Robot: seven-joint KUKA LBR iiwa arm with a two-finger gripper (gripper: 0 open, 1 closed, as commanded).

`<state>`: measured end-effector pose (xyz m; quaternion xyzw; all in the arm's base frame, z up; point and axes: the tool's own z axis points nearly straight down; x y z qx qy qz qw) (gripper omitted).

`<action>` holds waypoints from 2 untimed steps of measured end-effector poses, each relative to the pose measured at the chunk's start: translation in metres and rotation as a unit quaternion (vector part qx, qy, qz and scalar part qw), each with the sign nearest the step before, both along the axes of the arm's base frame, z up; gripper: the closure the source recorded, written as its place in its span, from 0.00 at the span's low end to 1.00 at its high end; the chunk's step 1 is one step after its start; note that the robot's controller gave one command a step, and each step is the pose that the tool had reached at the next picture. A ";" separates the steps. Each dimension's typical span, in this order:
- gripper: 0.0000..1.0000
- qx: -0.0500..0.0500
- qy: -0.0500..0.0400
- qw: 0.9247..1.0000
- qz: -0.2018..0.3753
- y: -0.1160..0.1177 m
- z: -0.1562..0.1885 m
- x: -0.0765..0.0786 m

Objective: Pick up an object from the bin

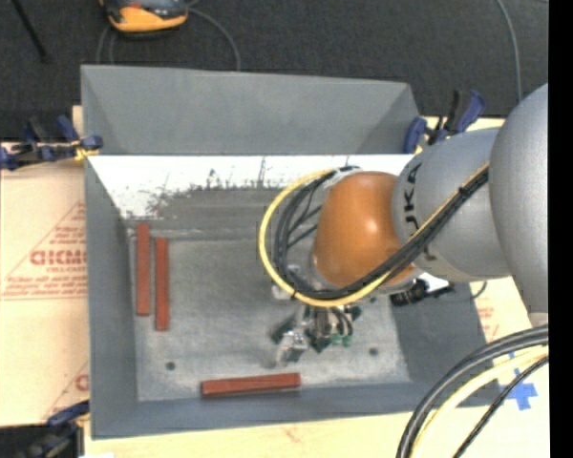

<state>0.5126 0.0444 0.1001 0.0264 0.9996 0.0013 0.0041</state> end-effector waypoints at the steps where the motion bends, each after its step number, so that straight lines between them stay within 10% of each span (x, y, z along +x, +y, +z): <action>1: 1.00 -0.001 0.008 0.998 0.065 -0.029 -0.018 -0.001; 2: 1.00 -0.001 0.008 0.998 0.064 -0.029 -0.018 -0.001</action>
Offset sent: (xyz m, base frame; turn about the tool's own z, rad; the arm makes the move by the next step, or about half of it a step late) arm 0.0000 0.0000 0.0000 0.0000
